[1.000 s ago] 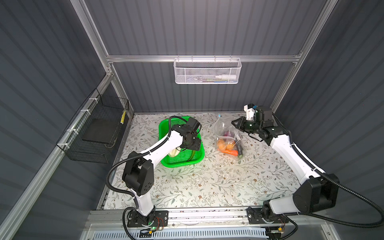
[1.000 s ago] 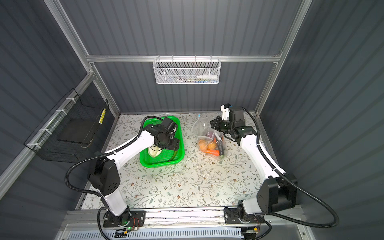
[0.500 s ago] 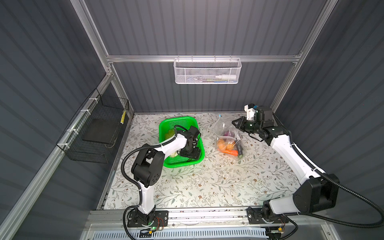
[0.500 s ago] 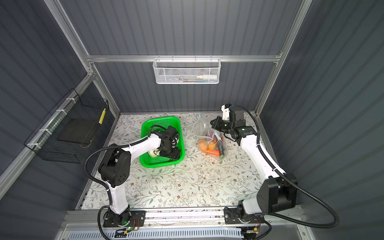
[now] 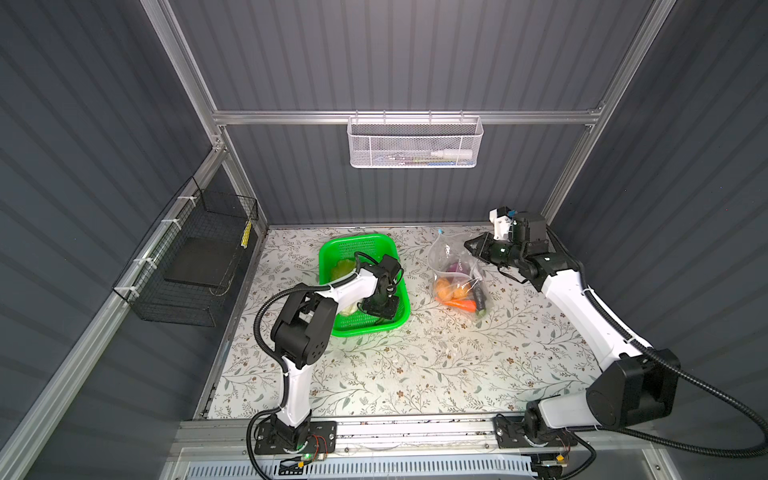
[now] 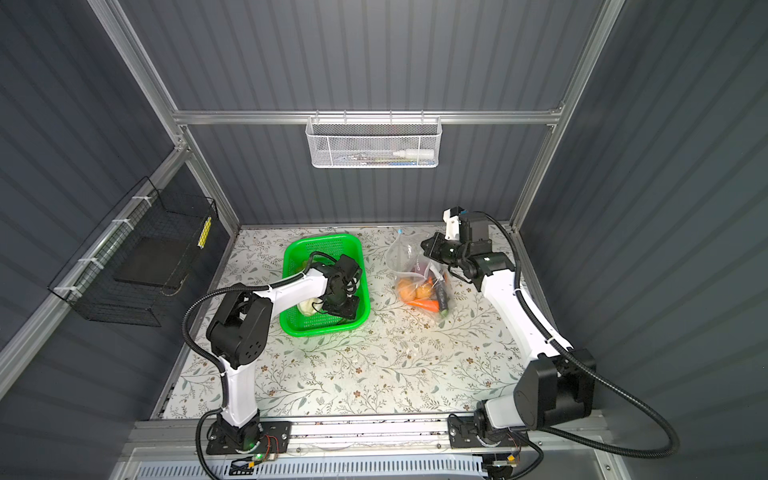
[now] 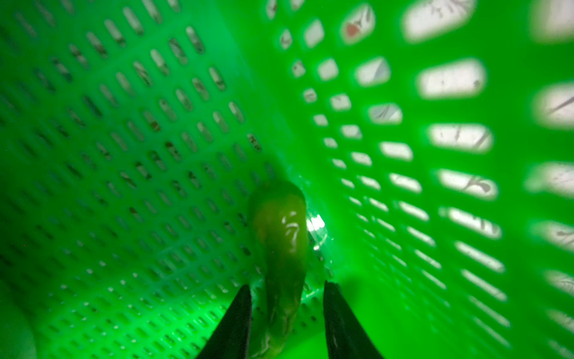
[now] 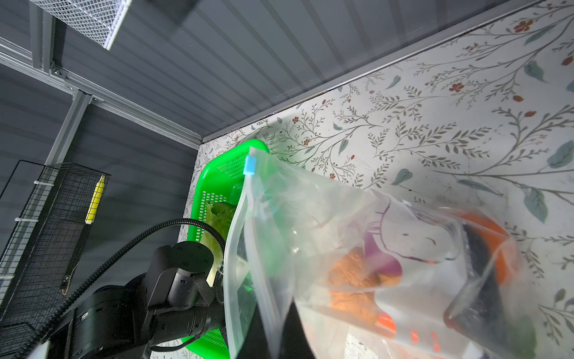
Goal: Place the food in the zip-top bag and seal the zipper
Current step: 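Lower the left gripper beside the lettuce and close it on the green pepper, then lift the green pepper with the left gripper and carry it to the bag mouth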
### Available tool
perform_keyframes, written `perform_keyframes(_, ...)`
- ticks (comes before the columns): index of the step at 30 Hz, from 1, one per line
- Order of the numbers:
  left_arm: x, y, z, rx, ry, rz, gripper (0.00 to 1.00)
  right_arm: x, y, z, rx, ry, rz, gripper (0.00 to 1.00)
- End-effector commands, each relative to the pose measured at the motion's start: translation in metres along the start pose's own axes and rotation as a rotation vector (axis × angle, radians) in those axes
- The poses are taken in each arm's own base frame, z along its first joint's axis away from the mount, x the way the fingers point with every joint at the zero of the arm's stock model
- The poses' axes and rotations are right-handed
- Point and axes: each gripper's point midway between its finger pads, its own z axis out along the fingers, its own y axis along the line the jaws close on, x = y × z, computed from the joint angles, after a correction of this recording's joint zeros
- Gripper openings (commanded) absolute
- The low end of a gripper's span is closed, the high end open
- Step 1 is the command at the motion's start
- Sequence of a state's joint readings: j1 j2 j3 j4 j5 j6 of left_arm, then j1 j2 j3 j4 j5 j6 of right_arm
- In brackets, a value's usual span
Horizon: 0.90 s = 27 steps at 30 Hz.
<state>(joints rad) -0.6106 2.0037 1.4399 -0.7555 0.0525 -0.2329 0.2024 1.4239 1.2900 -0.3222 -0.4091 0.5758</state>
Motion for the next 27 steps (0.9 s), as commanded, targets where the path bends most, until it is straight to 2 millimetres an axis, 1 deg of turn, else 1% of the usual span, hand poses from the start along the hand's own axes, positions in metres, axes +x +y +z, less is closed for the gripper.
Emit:
perform_keyframes(1,-0.001,-0.002,0.004,0.011,0.009,0.001,0.29,-0.004,0.000,-0.006,0.005,-0.023,-0.003,0.00)
perform_keyframes(5,-0.007,-0.005,-0.004,0.019,-0.013,0.000,0.17,-0.004,0.000,-0.006,0.005,-0.024,-0.004,0.00)
perform_keyframes(9,-0.024,-0.008,-0.021,0.019,-0.067,-0.002,0.14,-0.004,0.000,-0.006,0.003,-0.024,-0.004,0.00)
perform_keyframes(12,-0.041,-0.009,-0.042,0.005,-0.123,-0.005,0.13,-0.005,0.000,-0.007,0.005,-0.027,-0.006,0.00)
perform_keyframes(18,-0.086,-0.017,-0.104,-0.004,-0.298,-0.009,0.12,-0.006,0.001,-0.008,0.002,-0.031,-0.008,0.00)
perform_keyframes(23,-0.124,-0.035,-0.164,0.059,-0.450,-0.025,0.13,-0.007,0.002,-0.008,0.000,-0.035,-0.007,0.00)
perform_keyframes(27,-0.148,-0.056,-0.213,0.164,-0.579,-0.039,0.14,-0.008,0.001,-0.009,0.003,-0.038,-0.007,0.00)
